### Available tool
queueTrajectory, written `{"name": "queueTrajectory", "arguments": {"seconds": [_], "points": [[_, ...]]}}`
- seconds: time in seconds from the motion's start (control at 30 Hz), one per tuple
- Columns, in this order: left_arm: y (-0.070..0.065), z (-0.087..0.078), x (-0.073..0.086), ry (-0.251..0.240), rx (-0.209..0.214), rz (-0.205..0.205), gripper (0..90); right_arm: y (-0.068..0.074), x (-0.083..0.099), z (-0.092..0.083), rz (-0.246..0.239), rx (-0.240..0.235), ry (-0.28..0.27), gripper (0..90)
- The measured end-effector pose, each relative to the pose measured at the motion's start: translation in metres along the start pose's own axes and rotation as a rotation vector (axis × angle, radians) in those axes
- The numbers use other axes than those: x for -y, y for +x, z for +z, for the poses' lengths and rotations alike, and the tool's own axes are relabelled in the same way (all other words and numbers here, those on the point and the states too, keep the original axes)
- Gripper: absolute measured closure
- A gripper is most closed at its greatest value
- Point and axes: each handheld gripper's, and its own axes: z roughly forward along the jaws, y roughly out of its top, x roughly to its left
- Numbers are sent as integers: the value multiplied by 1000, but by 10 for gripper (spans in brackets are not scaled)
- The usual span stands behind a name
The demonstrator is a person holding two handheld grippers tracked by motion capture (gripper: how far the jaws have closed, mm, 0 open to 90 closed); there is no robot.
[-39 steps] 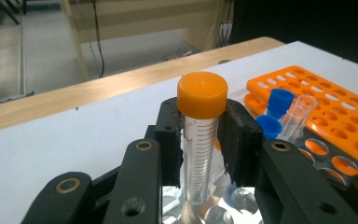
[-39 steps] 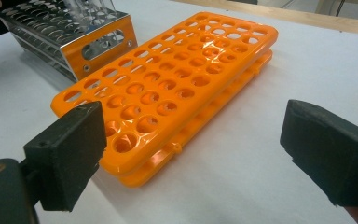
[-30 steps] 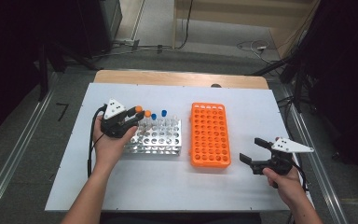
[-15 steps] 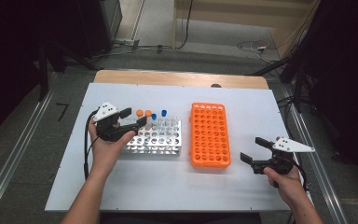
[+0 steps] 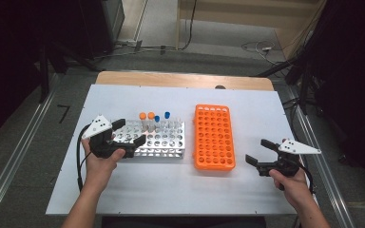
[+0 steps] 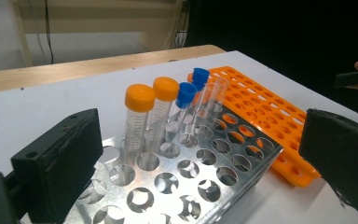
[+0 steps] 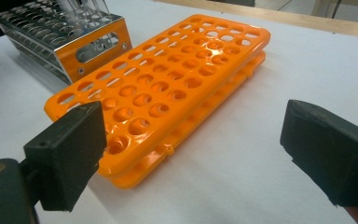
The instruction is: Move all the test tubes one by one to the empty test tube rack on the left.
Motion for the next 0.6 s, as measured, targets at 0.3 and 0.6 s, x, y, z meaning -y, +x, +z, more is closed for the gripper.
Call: {"name": "queueTrajectory", "arguments": {"seconds": [0.3,0.6], "points": [[-8,-13,13,1,19,24,0,-4,3,0,3,11,7,55],[-8,-39,28,-4,34,38,0,-5,4,0,6,16,9,54]]}}
